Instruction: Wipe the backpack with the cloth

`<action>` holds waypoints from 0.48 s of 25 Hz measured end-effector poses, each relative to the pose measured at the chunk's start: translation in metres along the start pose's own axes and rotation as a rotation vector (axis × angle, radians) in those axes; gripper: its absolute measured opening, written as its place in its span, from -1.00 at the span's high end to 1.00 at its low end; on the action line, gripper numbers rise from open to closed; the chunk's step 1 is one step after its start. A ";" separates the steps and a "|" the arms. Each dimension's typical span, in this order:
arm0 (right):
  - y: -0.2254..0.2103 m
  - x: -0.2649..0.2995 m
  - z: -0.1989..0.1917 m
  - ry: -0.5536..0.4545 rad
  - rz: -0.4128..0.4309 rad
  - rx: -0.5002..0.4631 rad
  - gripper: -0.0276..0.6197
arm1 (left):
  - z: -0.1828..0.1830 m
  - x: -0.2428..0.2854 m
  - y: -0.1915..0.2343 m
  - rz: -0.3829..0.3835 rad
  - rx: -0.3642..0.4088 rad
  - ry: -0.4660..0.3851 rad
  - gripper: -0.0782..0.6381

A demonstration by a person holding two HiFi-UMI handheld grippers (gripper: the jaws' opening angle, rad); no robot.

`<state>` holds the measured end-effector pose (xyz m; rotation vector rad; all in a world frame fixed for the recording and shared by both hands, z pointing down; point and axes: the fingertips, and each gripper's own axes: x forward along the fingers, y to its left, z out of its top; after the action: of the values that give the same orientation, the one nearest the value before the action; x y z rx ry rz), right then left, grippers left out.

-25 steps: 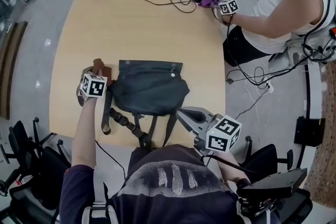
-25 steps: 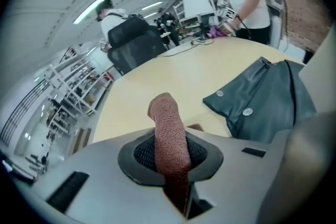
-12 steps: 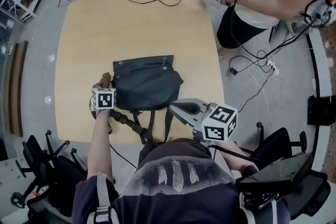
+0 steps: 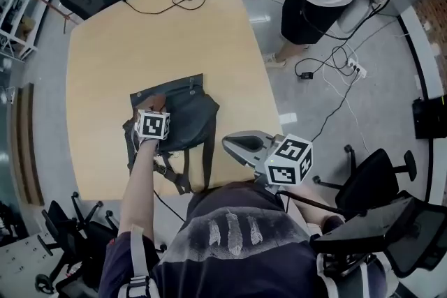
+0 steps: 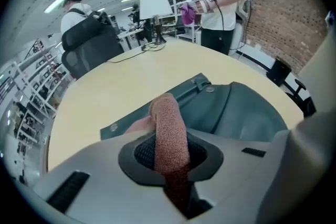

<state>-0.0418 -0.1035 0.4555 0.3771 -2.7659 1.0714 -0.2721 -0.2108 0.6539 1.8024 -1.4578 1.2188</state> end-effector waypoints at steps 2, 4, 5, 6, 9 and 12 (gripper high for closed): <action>-0.005 -0.012 -0.001 -0.009 -0.009 0.006 0.91 | 0.019 0.011 -0.030 -0.033 0.061 0.003 0.62; -0.009 -0.025 -0.002 -0.020 -0.022 0.012 0.91 | 0.041 0.019 -0.058 -0.079 0.080 -0.017 0.62; -0.011 -0.031 -0.003 -0.027 -0.030 0.015 0.91 | 0.053 0.020 -0.071 -0.111 0.086 -0.028 0.62; -0.013 -0.036 -0.003 -0.033 -0.039 0.020 0.91 | 0.064 0.020 -0.084 -0.145 0.103 -0.035 0.62; -0.021 -0.043 -0.001 -0.045 -0.053 0.027 0.91 | 0.084 0.024 -0.114 -0.202 0.210 -0.019 0.62; -0.026 -0.043 0.005 -0.046 -0.033 0.017 0.91 | 0.099 0.016 -0.139 -0.270 0.267 -0.033 0.62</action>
<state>0.0066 -0.1180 0.4581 0.4541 -2.7818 1.0929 -0.1090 -0.2602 0.6415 2.1242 -1.0623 1.2940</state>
